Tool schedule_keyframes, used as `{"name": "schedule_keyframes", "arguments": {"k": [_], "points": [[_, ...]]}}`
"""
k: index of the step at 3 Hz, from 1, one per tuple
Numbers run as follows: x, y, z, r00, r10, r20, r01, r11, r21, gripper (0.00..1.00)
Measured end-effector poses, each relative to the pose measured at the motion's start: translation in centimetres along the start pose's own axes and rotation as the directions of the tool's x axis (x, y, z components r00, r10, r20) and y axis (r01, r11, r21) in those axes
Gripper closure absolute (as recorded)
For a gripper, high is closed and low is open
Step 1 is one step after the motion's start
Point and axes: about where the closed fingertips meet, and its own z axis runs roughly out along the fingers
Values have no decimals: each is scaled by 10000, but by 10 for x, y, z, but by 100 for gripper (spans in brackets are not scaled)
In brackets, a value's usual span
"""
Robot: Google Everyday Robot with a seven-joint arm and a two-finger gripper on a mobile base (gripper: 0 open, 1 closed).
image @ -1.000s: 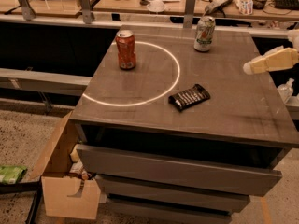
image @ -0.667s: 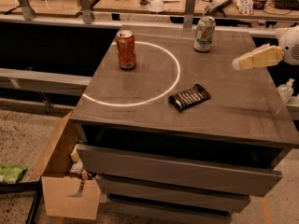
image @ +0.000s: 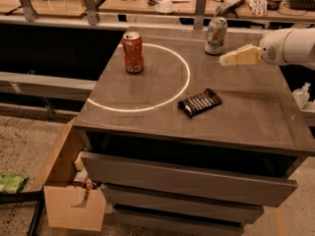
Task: Move 7up can near rxbar chocolate
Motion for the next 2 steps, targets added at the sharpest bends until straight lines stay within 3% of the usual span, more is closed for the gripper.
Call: {"name": "schedule_keyframes", "arguments": {"k": [2], "points": [[-6, -14, 90, 9939, 977, 508, -994, 9946, 313, 0]]}}
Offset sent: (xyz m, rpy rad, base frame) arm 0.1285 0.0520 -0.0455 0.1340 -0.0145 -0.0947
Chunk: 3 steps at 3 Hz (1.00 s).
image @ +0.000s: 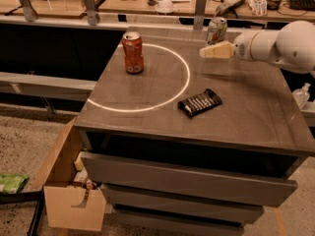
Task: Move 7up can near rxbar chocolate
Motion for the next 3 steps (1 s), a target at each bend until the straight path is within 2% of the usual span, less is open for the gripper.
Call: {"name": "schedule_keyframes", "arguments": {"k": [1, 2, 3], "points": [[5, -3, 38, 9999, 118, -39, -118, 9999, 119, 0], [9, -10, 67, 10000, 16, -82, -13, 9995, 316, 15], [8, -16, 85, 9999, -109, 78, 107, 9994, 331, 38]]}}
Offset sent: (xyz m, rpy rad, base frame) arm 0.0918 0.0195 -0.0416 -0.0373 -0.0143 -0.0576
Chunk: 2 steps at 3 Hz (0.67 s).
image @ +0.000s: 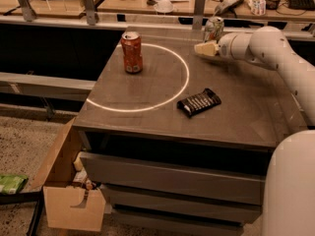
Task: Move 7up can near rxbar chocolate
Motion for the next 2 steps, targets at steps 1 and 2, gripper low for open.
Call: {"name": "schedule_keyframes", "arguments": {"k": [1, 2], "points": [[-4, -1, 6, 9997, -148, 218, 153, 9997, -205, 61], [-25, -1, -14, 9971, -537, 538, 575, 9957, -732, 85]]}}
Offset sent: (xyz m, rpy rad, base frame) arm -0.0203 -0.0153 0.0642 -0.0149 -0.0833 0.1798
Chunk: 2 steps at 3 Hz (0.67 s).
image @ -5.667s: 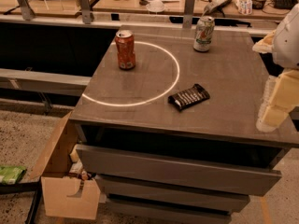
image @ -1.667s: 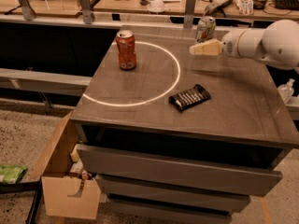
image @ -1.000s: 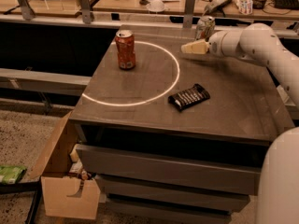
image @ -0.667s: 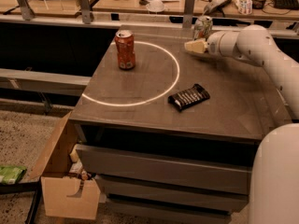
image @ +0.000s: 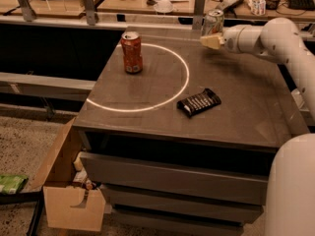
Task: Move 7up can near rxbar chocolate
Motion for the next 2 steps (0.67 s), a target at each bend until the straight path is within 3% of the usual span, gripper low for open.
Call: {"name": "schedule_keyframes", "arguments": {"k": [1, 2], "points": [[-19, 1, -38, 9996, -253, 81, 258, 9973, -693, 100], [-22, 27, -96, 9972, -659, -355, 563, 9726, -2254, 100]]}}
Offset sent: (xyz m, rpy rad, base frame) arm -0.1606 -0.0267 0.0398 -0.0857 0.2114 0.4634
